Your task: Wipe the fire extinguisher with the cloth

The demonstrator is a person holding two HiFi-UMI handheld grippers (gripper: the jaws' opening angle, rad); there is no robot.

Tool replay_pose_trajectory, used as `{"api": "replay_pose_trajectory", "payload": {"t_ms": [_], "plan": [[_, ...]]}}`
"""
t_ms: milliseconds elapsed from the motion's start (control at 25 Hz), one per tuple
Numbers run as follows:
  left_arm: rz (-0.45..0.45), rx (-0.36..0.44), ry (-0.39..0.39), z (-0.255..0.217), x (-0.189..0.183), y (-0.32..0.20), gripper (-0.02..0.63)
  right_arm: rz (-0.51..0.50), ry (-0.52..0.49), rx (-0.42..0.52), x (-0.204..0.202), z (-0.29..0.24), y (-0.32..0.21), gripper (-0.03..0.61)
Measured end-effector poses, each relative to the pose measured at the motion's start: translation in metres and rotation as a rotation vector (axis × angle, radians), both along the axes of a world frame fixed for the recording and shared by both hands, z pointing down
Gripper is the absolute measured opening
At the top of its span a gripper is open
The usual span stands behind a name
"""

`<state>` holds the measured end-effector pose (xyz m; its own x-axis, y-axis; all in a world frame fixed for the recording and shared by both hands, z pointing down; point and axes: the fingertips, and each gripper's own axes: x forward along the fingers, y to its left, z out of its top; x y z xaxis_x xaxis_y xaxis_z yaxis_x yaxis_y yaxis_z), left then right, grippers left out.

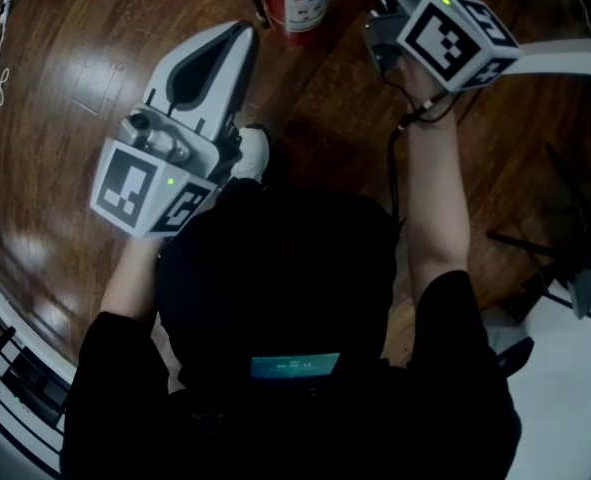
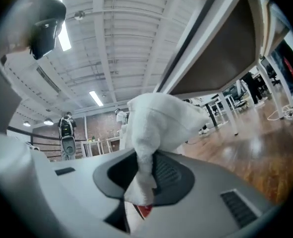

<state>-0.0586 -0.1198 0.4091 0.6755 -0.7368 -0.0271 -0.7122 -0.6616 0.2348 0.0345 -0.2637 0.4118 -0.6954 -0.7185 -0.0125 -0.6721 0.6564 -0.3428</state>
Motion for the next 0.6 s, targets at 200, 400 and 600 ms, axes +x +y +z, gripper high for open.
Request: {"api": "replay_pose_trajectory", "payload": {"t_ms": [200, 400, 600], "plan": [[-0.007, -0.004, -0.003, 0.001, -0.003, 0.000, -0.002, -0.025, 0.092, -0.030, -0.035, 0.029, 0.002, 0.094], [-0.011, -0.009, -0.003, 0.005, -0.009, 0.001, -0.002, -0.058, 0.131, -0.083, -0.047, 0.076, 0.022, 0.094], [-0.010, -0.010, 0.002, 0.005, -0.010, 0.000, -0.002, -0.069, 0.125, -0.111, -0.048, 0.105, 0.040, 0.094]]}}
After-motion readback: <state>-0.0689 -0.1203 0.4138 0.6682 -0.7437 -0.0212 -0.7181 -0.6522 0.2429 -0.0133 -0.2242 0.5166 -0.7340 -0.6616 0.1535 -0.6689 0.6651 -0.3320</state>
